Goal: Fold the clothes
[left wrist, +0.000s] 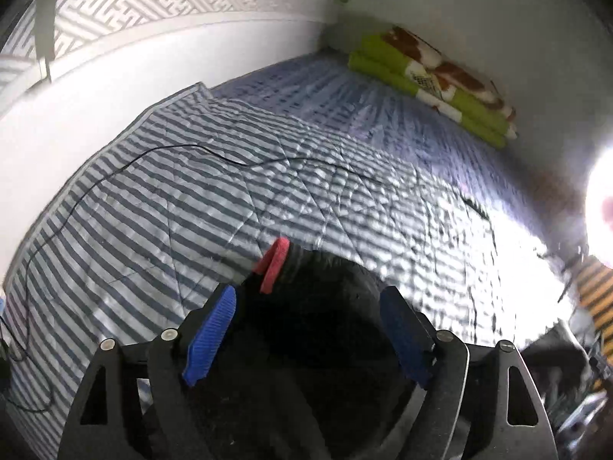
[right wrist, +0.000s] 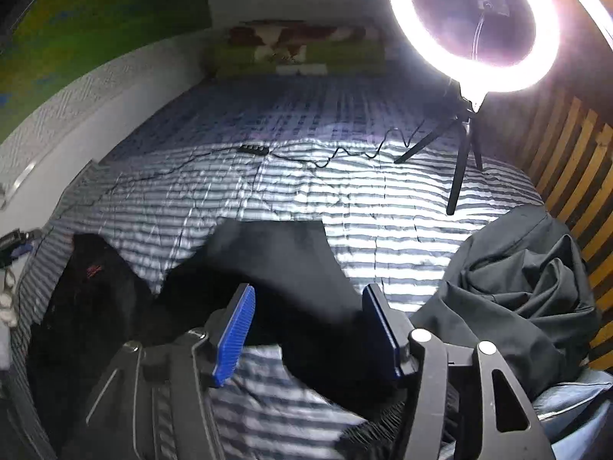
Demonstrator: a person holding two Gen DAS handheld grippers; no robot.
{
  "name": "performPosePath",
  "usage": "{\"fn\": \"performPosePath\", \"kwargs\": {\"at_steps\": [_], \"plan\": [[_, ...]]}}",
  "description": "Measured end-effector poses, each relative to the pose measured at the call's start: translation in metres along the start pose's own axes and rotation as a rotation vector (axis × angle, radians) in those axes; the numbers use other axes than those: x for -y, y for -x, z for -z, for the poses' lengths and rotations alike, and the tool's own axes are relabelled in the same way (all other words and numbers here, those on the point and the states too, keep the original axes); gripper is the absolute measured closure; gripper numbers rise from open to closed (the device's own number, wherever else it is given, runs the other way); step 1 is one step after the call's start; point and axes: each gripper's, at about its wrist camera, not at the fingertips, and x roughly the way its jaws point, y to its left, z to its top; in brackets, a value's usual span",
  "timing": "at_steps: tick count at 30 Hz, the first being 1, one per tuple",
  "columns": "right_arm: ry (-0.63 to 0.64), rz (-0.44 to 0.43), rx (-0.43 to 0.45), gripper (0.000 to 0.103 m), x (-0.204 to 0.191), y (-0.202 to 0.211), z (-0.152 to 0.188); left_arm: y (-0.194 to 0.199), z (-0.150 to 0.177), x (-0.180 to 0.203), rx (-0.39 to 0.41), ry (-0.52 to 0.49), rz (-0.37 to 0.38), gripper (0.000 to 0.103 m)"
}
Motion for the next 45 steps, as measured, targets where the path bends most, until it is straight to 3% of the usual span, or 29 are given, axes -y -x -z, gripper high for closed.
{"fn": "performPosePath", "kwargs": {"at_steps": [3, 5, 10, 14, 16, 19, 22, 23, 24, 26, 27, 29, 32, 38, 40, 42, 43, 45], "plan": [[0.007, -0.051, -0.057, 0.038, 0.009, 0.001, 0.023, -0.005, 0.024, 0.015, -0.068, -0.056, 0.062, 0.022], [0.044, -0.015, -0.074, 0.038, 0.013, 0.0, 0.035, -0.011, 0.044, 0.035, -0.116, -0.105, 0.115, 0.022], [0.081, -0.015, -0.133, 0.033, 0.025, -0.017, 0.04, -0.024, 0.115, 0.135, -0.226, -0.392, 0.213, 0.02], [0.206, 0.024, -0.18, 0.033, 0.013, -0.041, 0.051, -0.038, 0.165, 0.204, -0.242, -0.648, 0.18, 0.019], [0.267, 0.066, -0.206, 0.033, 0.007, -0.06, 0.06, -0.053, 0.179, 0.218, -0.267, -0.688, 0.156, 0.02], [0.319, 0.118, -0.249, 0.033, 0.005, -0.086, 0.068, -0.072, 0.182, 0.219, -0.259, -0.675, 0.097, 0.05], [0.325, 0.172, -0.233, 0.033, 0.01, -0.105, 0.066, -0.07, 0.169, 0.209, -0.263, -0.616, 0.153, 0.076], [0.315, 0.171, -0.231, 0.039, 0.011, -0.108, 0.064, -0.068, 0.165, 0.207, -0.261, -0.609, 0.159, 0.088], [0.303, 0.162, -0.229, 0.067, 0.011, -0.109, 0.062, -0.064, 0.16, 0.204, -0.244, -0.607, 0.143, 0.096], [0.274, 0.117, -0.252, 0.099, 0.009, -0.104, 0.058, -0.054, 0.152, 0.2, -0.22, -0.595, 0.145, 0.097], [0.272, 0.113, -0.248, 0.099, 0.006, -0.097, 0.056, -0.045, 0.148, 0.197, -0.2, -0.594, 0.149, 0.098], [0.274, 0.061, -0.234, 0.099, -0.001, -0.072, 0.054, -0.023, 0.139, 0.188, -0.148, -0.595, 0.153, 0.098], [0.271, -0.086, -0.207, 0.099, -0.005, -0.019, 0.049, 0.008, 0.12, 0.163, -0.103, -0.556, 0.196, 0.098], [0.287, -0.307, -0.136, 0.099, -0.025, 0.101, 0.038, 0.049, 0.099, 0.137, -0.062, -0.516, 0.242, 0.097], [0.273, -0.337, -0.11, 0.099, -0.031, 0.124, 0.03, 0.046, 0.101, 0.143, -0.112, -0.524, 0.267, 0.083], [0.25, -0.24, -0.098, 0.094, -0.028, 0.122, 0.019, 0.045, 0.107, 0.142, -0.202, -0.517, 0.327, 0.046], [0.225, -0.139, -0.096, 0.09, -0.019, 0.111, 0.012, 0.049, 0.108, 0.138, -0.207, -0.511, 0.339, 0.041], [0.217, 0.079, -0.116, 0.056, -0.007, 0.086, 0.008, 0.059, 0.104, 0.119, -0.166, -0.499, 0.316, 0.036]]}}
